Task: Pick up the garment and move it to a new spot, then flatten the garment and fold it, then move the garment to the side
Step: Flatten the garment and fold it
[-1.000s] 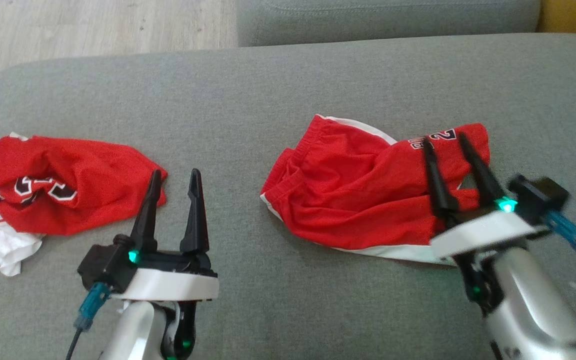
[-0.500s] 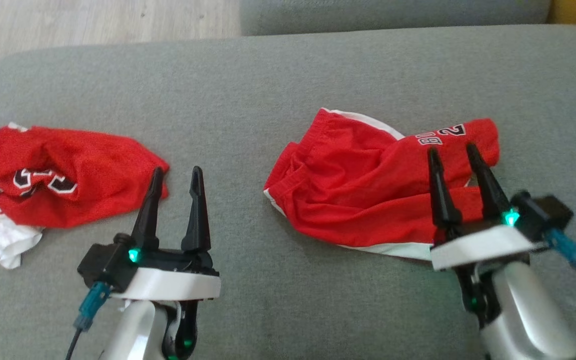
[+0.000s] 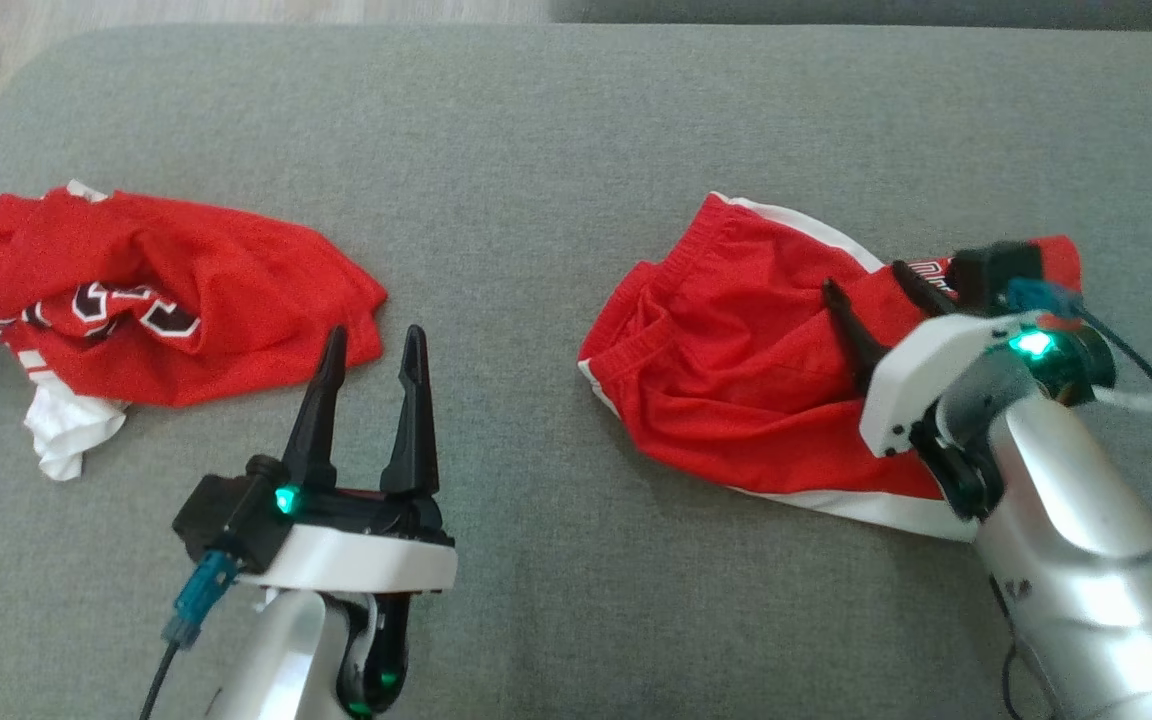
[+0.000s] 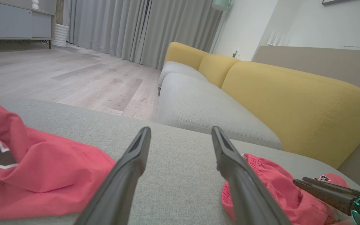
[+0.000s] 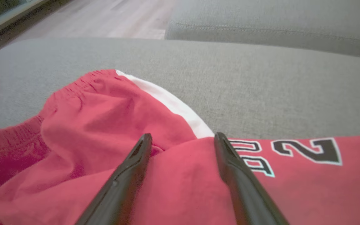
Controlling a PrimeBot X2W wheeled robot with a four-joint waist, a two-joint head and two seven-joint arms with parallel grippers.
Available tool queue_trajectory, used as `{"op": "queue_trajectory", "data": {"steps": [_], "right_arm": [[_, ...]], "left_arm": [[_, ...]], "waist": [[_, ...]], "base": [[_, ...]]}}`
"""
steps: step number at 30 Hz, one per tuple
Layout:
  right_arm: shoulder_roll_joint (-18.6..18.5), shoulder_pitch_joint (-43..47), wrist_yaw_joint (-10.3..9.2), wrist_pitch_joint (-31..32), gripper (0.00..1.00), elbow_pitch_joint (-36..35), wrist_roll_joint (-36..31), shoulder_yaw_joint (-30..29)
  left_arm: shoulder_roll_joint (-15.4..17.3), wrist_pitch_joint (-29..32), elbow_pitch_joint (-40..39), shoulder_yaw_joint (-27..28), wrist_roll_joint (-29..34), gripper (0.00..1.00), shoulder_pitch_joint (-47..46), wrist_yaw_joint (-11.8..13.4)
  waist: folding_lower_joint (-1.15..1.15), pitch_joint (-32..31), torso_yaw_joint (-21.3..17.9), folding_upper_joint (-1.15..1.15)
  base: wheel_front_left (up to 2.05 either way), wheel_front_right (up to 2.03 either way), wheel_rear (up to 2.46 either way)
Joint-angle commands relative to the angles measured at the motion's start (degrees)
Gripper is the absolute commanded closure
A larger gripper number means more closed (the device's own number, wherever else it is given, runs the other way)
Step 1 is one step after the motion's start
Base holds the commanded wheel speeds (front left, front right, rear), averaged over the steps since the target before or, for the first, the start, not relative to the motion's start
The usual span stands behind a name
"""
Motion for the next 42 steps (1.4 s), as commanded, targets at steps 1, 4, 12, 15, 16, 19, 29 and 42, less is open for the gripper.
{"op": "queue_trajectory", "data": {"steps": [1,4,12,15,16,19,29,42], "right_arm": [[0.45,-2.49,0.43,0.86,0.00,-0.60,1.12,1.58],[-0.44,-5.75,0.43,3.81,0.00,2.69,2.61,6.15],[-4.52,-10.64,0.43,8.73,0.00,8.26,9.71,16.99],[-6.13,-11.73,0.43,9.21,0.00,8.73,12.54,19.71],[-6.64,-12.07,0.43,9.23,0.00,8.78,13.49,20.36],[-8.02,-12.87,0.43,9.59,1.00,8.74,16.17,22.52],[-11.88,-18.51,0.43,4.54,1.00,9.80,19.41,24.76],[-13.12,-31.29,0.43,-10.13,1.00,18.96,11.53,24.93]], "left_arm": [[0.27,-0.36,-1.75,1.35,-0.50,0.00,-2.29,0.20],[0.27,-0.36,-1.79,1.03,-0.62,0.00,-2.52,0.19],[0.27,-0.36,-1.99,-0.39,-1.68,0.00,-4.47,0.48],[0.27,-0.36,-2.25,-0.64,-2.05,0.00,-5.04,0.73],[0.27,-0.36,-2.31,-0.70,-2.16,0.00,-5.17,0.80],[0.27,-0.36,-2.41,-0.67,-2.49,0.00,-5.36,0.98],[0.27,-0.36,-2.58,-0.73,-3.13,0.00,-6.43,1.11],[0.27,-0.36,-2.78,-1.22,-3.59,0.00,-7.69,1.27]], "waist": [[0.00,0.31,0.26,0.00],[0.00,1.17,0.73,0.00],[0.00,3.11,2.87,0.00],[0.00,4.20,3.70,0.00],[0.00,4.61,4.00,0.00],[0.00,5.40,4.71,0.00],[0.00,6.76,5.77,0.00],[0.00,7.97,6.73,0.00]], "base": [[0.00,0.00,0.00],[0.00,0.00,0.00],[0.00,0.00,0.00],[0.00,0.00,0.00],[0.00,0.00,0.00],[0.00,0.00,0.00],[0.00,0.00,0.00],[0.00,0.00,0.00]]}}
